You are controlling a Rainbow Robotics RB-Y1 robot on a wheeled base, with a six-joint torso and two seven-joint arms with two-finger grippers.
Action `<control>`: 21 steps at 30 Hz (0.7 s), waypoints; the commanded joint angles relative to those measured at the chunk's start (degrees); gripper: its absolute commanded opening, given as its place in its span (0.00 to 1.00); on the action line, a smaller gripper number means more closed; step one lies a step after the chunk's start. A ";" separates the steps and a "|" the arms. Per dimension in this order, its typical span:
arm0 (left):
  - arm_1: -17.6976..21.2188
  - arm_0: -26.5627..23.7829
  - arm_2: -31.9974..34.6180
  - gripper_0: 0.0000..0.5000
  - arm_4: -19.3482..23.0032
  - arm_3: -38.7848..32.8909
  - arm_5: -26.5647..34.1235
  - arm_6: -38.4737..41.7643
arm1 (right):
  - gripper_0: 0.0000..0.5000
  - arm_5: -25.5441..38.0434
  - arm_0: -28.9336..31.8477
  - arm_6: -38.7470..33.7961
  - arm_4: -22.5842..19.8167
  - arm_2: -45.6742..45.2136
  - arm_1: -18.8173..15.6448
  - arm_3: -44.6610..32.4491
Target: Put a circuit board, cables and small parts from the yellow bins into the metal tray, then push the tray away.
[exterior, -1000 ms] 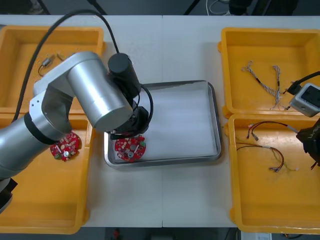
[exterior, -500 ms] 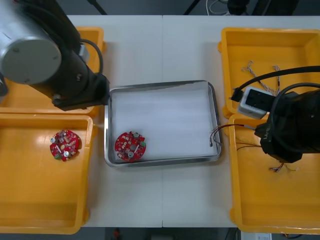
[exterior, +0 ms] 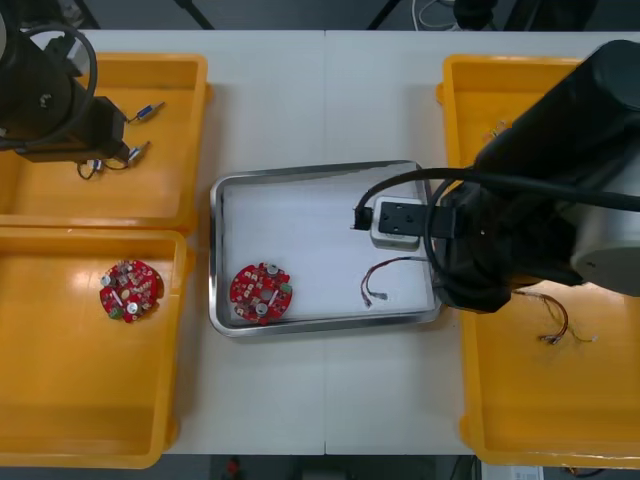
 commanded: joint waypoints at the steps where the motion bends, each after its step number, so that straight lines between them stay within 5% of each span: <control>1: 2.31 -5.35 1.29 1.00 -1.04 7.87 -4.52 -5.13 | 0.00 -3.95 -5.10 2.72 1.68 5.01 3.41 3.95; 12: 0.81 -12.12 1.38 1.00 -1.13 27.03 -14.45 -21.30 | 0.00 -10.81 -8.17 15.55 9.59 13.88 7.89 12.21; 21: 0.55 -16.60 -1.70 1.00 -1.22 39.07 -22.98 -33.52 | 0.00 -19.33 -8.09 17.48 10.74 19.60 9.03 21.18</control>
